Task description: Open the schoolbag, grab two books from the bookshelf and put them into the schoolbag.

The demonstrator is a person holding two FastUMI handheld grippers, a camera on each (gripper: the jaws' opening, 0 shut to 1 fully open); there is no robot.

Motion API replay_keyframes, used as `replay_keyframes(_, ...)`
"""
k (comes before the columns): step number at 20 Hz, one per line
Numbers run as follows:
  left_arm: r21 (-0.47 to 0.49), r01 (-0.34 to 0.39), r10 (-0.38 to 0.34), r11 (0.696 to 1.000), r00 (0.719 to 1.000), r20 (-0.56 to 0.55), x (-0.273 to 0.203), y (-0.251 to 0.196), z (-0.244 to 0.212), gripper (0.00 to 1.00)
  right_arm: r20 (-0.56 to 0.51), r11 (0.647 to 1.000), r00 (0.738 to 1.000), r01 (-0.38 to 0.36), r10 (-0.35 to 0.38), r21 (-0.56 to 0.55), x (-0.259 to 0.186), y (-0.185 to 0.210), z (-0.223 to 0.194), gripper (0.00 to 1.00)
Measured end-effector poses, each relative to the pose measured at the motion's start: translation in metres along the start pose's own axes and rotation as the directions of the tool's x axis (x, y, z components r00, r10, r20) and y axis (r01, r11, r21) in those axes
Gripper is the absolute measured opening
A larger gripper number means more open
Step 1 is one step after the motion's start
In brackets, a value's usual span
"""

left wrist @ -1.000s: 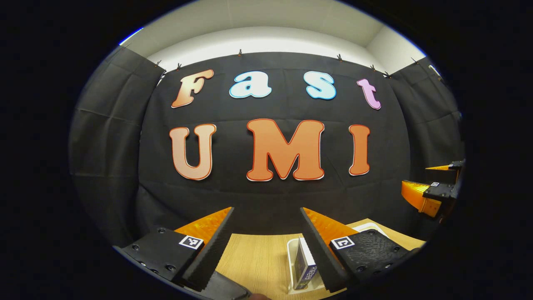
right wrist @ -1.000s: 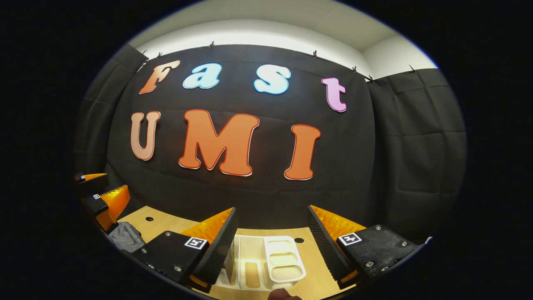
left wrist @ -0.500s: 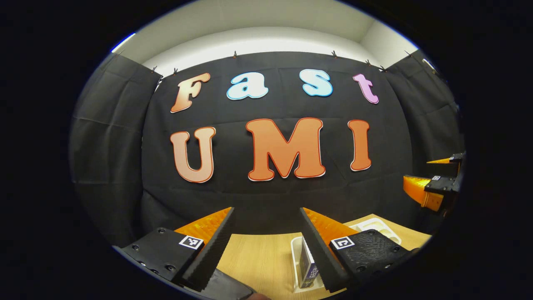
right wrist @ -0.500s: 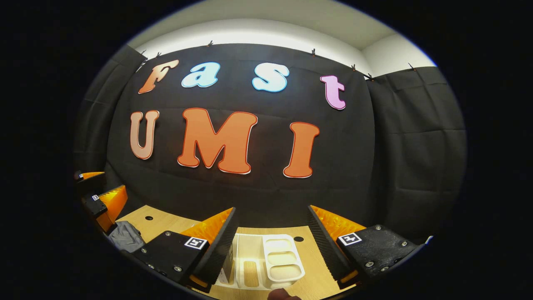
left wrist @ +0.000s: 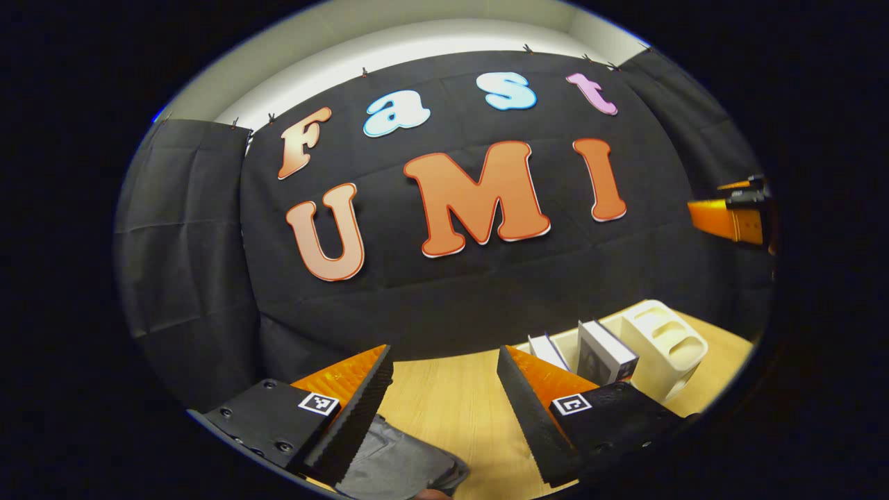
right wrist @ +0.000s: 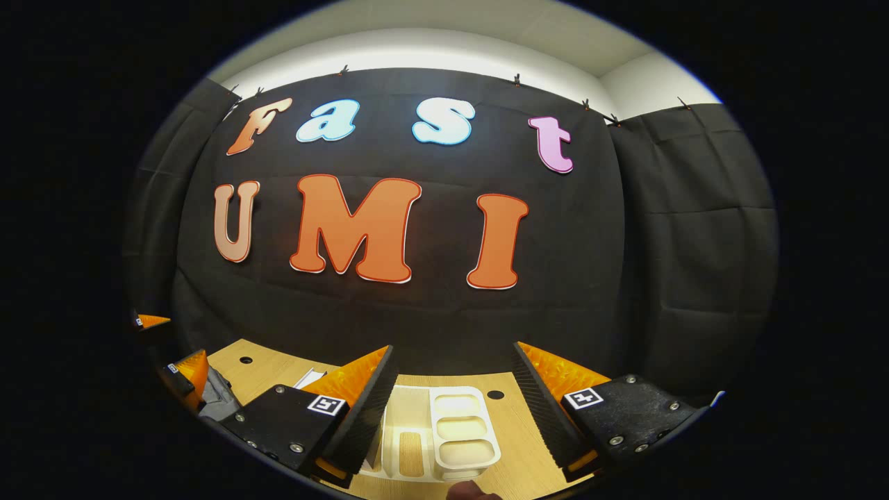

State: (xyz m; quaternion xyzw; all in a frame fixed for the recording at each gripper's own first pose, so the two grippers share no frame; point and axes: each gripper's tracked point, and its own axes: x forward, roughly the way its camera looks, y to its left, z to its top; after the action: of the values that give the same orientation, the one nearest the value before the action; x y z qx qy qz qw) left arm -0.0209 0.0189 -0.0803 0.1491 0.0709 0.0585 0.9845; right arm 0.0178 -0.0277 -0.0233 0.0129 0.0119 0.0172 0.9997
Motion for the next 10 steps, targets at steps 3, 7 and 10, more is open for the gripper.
replay_keyframes(3, 0.069, -0.03, 0.034, 0.997, 0.998, -0.058, -0.009, 0.001, -0.034, 0.97, -0.004, 1.0, 1.0, -0.017, 0.017, 0.008, 0.009, -0.006, -0.005, 0.98)
replay_keyframes(7, 0.186, -0.056, 0.084, 0.981, 0.986, -0.142, -0.019, 0.0, -0.08, 0.97, -0.011, 0.998, 0.998, -0.055, 0.055, 0.015, 0.021, -0.013, -0.014, 0.98)
replay_keyframes(10, 0.269, -0.053, 0.113, 0.962, 0.971, -0.211, -0.026, -0.006, -0.119, 0.97, -0.018, 0.995, 0.995, -0.093, 0.093, 0.022, 0.03, -0.017, -0.021, 0.98)
